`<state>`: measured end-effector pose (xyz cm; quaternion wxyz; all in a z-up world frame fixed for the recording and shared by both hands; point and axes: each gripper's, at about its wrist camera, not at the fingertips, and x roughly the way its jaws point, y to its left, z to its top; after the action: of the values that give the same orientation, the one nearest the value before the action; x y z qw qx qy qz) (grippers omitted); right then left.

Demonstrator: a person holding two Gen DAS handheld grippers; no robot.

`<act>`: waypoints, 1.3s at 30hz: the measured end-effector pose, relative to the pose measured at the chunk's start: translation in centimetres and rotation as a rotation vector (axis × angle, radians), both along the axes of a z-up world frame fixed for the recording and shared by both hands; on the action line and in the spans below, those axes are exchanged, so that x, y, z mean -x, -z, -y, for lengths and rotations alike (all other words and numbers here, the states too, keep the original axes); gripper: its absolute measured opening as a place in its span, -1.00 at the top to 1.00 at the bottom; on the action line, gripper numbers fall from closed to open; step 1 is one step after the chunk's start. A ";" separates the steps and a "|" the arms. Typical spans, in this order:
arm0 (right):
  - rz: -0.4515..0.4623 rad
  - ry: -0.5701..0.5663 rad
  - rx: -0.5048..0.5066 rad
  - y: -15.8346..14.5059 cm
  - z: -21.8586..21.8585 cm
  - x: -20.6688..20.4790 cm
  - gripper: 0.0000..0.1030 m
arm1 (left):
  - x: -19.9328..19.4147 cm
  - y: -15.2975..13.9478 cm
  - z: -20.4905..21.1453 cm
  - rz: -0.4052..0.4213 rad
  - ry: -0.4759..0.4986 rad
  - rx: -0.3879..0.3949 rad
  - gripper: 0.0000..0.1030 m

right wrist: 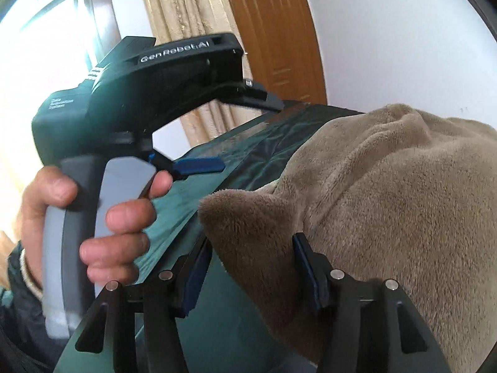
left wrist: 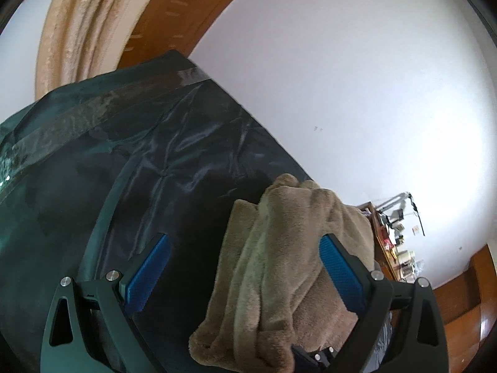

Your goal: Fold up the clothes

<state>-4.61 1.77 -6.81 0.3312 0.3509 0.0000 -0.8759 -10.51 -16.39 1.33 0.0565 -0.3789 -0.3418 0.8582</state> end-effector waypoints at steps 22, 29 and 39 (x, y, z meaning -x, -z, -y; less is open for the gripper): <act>-0.087 0.201 0.059 -2.3 -11.1 -5.8 -0.08 | -1.0 -2.8 -5.9 -0.206 0.491 -0.137 -0.98; -0.098 0.312 0.031 -3.3 -10.0 -3.7 -0.08 | 2.3 2.4 -7.1 0.101 0.393 0.011 -0.98; -0.134 0.404 -0.231 -2.1 -10.7 -5.0 -0.15 | 1.3 2.7 -9.0 0.100 0.362 0.196 -0.98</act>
<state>0.38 12.49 -4.69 0.1064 0.3206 0.0519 -0.9398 -11.82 -7.39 -1.39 0.1558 -0.4800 -0.1852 0.8432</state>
